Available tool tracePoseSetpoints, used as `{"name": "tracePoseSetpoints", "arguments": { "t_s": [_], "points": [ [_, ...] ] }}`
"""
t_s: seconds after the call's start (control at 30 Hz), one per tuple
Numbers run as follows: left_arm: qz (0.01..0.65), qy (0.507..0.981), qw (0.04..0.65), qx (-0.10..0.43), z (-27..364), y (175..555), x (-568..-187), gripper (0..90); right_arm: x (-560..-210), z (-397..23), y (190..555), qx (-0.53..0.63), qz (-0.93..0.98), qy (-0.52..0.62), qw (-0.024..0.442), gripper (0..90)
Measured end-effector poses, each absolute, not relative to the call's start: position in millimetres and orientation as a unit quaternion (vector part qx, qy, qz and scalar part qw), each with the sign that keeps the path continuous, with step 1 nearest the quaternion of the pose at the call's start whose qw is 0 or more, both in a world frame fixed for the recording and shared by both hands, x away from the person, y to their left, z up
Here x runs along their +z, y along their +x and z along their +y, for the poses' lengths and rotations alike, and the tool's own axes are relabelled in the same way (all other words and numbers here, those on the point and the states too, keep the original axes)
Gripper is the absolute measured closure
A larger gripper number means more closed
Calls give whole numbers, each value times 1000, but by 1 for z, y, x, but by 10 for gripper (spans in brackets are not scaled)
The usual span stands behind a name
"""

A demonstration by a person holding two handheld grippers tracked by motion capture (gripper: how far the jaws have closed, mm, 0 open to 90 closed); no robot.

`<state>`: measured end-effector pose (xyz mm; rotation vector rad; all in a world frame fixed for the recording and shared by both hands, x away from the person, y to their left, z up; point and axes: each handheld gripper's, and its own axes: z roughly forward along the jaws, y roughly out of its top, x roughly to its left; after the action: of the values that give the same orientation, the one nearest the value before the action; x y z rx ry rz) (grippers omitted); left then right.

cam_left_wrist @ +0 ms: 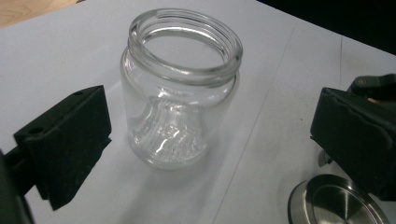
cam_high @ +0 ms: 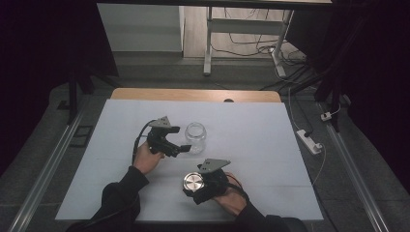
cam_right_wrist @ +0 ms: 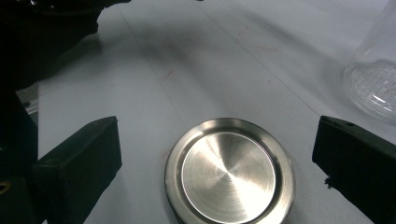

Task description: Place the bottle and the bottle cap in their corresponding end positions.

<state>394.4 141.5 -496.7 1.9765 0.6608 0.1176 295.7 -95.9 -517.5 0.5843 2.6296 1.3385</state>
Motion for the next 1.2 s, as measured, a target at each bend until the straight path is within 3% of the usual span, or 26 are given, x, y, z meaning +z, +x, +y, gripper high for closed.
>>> {"name": "tracePoseSetpoints", "arguments": {
  "t_s": [0.37, 1.2],
  "points": [
    [264, 826, 494, 58, 141, 373, -488, 0, -510, -102, 297, 459, 861, 212, 55, 3],
    [269, 833, 479, 64, 149, 327, -483, 0, -497, -119, 300, 457, 857, 220, 93, 0]
  ]
}}
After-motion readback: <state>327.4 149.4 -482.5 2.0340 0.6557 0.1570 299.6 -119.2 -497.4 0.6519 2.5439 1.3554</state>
